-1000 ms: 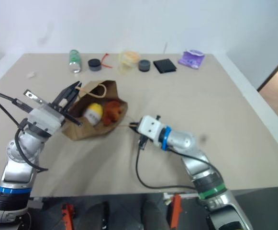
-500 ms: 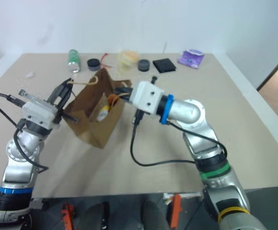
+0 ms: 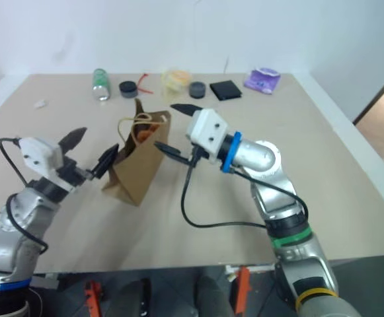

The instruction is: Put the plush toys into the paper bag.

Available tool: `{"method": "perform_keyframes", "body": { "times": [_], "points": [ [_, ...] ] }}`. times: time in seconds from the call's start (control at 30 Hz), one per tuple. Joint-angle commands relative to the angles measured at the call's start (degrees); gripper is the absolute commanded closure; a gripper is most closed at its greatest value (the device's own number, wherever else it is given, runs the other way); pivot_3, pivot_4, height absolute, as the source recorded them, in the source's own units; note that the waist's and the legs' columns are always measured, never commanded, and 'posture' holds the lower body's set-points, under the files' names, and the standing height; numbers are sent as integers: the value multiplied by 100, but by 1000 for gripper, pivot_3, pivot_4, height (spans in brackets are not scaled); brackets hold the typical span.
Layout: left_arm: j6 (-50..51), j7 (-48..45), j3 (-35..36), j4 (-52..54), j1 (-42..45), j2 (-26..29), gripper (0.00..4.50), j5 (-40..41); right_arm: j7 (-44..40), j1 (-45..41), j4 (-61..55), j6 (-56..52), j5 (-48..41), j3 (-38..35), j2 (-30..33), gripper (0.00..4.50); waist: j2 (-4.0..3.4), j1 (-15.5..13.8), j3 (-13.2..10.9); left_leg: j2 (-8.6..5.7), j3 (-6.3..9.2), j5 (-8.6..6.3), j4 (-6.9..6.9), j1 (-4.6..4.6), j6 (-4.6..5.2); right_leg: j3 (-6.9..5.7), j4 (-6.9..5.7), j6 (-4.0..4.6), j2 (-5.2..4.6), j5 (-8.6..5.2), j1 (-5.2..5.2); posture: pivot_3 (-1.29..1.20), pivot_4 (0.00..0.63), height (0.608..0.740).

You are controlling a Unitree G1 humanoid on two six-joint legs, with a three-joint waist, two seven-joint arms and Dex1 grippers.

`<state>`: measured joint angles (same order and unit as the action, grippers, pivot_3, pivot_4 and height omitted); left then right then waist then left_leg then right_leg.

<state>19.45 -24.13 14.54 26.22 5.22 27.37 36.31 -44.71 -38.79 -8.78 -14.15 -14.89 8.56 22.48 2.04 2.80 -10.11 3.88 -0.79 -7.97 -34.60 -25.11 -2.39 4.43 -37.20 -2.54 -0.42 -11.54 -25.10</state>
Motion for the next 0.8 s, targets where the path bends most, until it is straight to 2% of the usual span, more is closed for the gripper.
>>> {"method": "perform_keyframes", "body": {
  "times": [0.03,0.1,0.17,0.2,0.27,0.3,0.4,0.8],
  "points": [
    [700,-58,801,399,-353,315,88,1137,-75,132,-237,-830,-460,-141,81,0,0,-2,0,0,1,0,0,1,0,0,0,1,0,-1,1,0,150,740],
    [1008,-174,1109,456,-561,512,0,1687,-171,258,-181,-1102,-520,44,56,548,2,-3,0,0,2,0,0,1,0,-2,0,3,0,-2,1,0,150,740],
    [1187,-360,1186,498,-700,723,0,1872,-206,291,-184,-1353,-612,198,-78,1123,4,-2,-1,0,1,0,-1,1,0,-2,0,4,-2,-2,-1,0,150,740],
    [1244,-427,1187,509,-740,794,0,1923,-200,282,-182,-1476,-657,232,-147,1753,3,-1,-1,0,2,0,-1,1,0,-2,0,4,-1,-2,-2,0,150,740],
    [1342,-553,1121,551,-817,915,0,2003,-187,254,-143,-1551,-656,328,-285,2733,2,0,-2,0,3,0,-1,3,0,-2,0,7,-1,-1,-4,0,150,740],
    [1354,-593,1075,573,-840,945,0,1983,-181,238,-115,-1588,-661,357,-348,3070,2,-1,-2,-1,3,0,-2,2,-1,-2,0,7,-1,0,-5,0,150,740],
    [1226,-658,642,669,-845,921,0,1528,-108,121,105,-1588,-579,538,-664,4459,3,-1,-1,-1,2,-1,-2,1,-1,-2,1,8,-3,0,-5,0,150,740],
    [861,-554,-352,204,-360,602,0,242,68,-556,1131,-1173,-189,778,-1678,4459,3,-3,-1,0,1,-2,5,-5,-2,-3,1,12,2,1,-13,0,150,740]
  ]
}}
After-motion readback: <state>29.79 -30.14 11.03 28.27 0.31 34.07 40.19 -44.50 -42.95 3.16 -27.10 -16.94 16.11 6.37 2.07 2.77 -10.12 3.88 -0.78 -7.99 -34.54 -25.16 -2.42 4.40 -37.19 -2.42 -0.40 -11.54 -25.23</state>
